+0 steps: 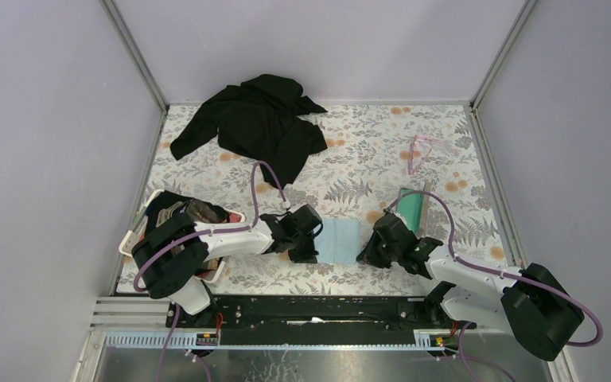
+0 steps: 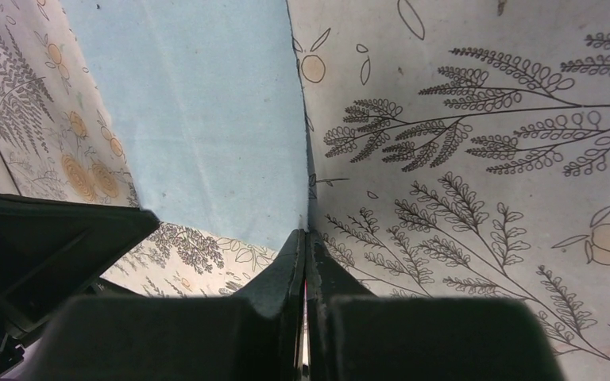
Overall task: Organize the sunglasses
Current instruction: Fold the glasses cleaning cloth at the center of the board.
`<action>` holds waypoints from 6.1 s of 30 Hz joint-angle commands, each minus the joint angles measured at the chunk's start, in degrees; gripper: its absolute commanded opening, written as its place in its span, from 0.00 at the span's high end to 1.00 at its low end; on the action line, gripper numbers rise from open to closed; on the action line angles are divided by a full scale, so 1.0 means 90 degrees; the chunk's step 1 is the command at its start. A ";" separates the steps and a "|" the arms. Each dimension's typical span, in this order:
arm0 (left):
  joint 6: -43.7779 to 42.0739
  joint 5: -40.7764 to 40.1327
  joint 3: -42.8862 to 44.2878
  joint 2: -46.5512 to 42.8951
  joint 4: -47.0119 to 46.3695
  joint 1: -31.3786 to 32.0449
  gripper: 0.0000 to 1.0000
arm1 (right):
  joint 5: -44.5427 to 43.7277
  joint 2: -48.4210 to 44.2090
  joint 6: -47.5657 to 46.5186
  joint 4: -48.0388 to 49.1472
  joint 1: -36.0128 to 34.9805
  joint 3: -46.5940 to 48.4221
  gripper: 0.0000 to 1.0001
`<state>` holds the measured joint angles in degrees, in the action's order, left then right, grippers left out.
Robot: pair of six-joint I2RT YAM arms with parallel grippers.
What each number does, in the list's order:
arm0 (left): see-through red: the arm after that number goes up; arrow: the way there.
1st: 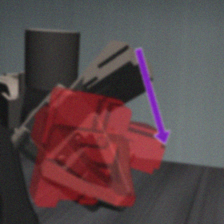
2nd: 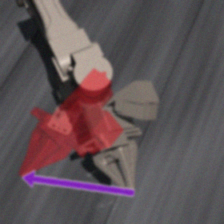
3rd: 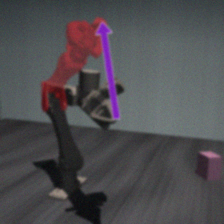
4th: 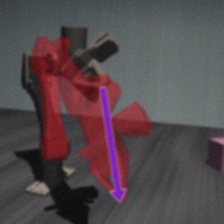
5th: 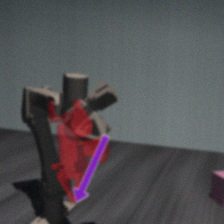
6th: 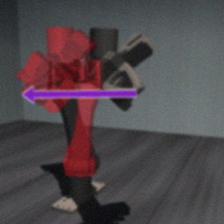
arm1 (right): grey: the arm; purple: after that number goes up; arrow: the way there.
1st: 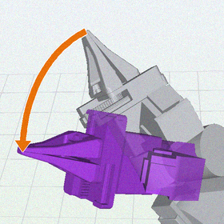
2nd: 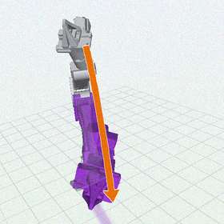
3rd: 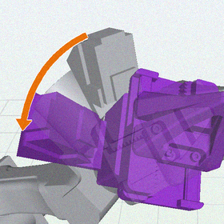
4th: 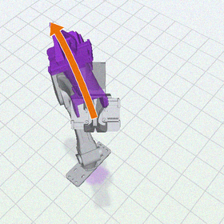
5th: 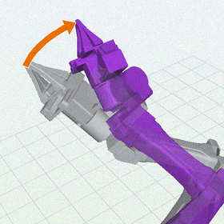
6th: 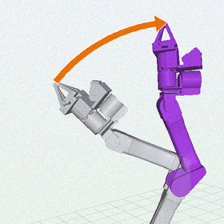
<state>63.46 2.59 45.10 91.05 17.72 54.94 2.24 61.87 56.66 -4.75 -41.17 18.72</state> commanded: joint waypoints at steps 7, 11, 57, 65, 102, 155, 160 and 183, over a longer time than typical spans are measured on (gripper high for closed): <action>-0.0074 -0.0137 0.0189 -0.0142 0.0059 0.0010 1.00 | -0.0153 -0.0253 -0.0175 -0.0418 -0.0065 0.0348 1.00; -0.0060 -0.0183 0.0230 -0.0201 0.0088 0.0011 1.00 | -0.0104 -0.0230 -0.0155 -0.0455 -0.0066 0.0422 1.00; -0.0342 -0.0104 0.0902 -0.0009 0.0147 -0.0335 1.00 | -0.0618 -0.0038 -0.0287 -0.0647 -0.0065 0.0929 1.00; -0.0414 0.0339 0.0742 0.0099 -0.0159 -0.0778 1.00 | -0.0827 0.0561 -0.0507 -0.0534 -0.0066 0.1390 1.00; -0.0833 0.0592 0.1490 0.0958 -0.0216 -0.1354 1.00 | -0.1092 0.1681 -0.0897 -0.0607 0.0532 0.2095 1.00; -0.0638 0.0113 0.1564 0.1057 0.0312 -0.1425 1.00 | -0.0705 0.2315 -0.1254 -0.0193 0.0852 0.2442 1.00; -0.0641 0.0077 0.1638 0.1033 0.0275 -0.1412 0.87 | -0.0778 0.2062 -0.1216 -0.0286 0.0852 0.2394 0.84; -0.0705 0.0291 0.1000 0.0399 -0.0720 -0.0728 0.72 | -0.0010 0.1827 -0.1547 0.0122 0.0853 0.1838 0.96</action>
<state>56.88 3.66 55.40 92.62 15.29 47.62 0.82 76.93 43.16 -5.80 -33.78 36.40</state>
